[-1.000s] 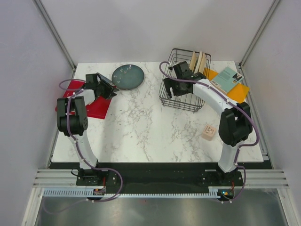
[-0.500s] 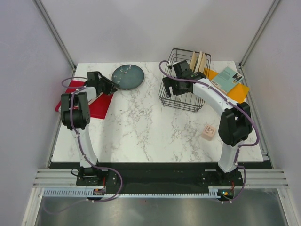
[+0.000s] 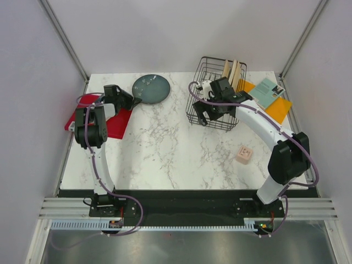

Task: Load the plates into the dish rack

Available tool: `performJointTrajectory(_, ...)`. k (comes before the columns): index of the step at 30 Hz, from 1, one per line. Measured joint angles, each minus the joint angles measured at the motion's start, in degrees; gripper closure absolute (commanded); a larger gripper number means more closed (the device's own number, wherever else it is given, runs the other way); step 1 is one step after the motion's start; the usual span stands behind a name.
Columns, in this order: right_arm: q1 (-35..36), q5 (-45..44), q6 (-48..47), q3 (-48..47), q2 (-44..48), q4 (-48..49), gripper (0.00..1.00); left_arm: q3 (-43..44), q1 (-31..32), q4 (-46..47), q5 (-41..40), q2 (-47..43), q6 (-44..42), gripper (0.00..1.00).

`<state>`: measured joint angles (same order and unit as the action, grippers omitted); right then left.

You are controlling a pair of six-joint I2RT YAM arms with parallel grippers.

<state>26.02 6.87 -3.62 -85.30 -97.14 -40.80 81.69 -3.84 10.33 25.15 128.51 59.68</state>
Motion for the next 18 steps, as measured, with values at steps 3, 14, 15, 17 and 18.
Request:
performJointTrajectory(3,0.07,0.37,-4.81,2.99,3.04,-0.52,0.05,0.00,0.07,1.70,0.68,0.22,0.61,0.98)
performJointTrajectory(14,0.00,3.23,-25.27,3.26,3.54,1.99,0.16,-9.97,0.00,1.73,4.11,-6.47,0.35,0.98)
performJointTrajectory(15,0.00,4.07,-26.75,3.15,3.34,1.97,0.19,-11.30,0.00,1.14,4.52,-7.67,0.11,0.98)
performJointTrajectory(17,0.00,5.42,-29.62,2.62,2.49,1.51,0.23,-14.43,0.00,-0.55,5.51,-10.73,-0.81,0.98)
performJointTrajectory(18,0.00,6.01,-30.82,2.43,1.97,1.27,0.25,-16.11,0.00,-1.38,5.84,-12.39,-1.25,0.98)
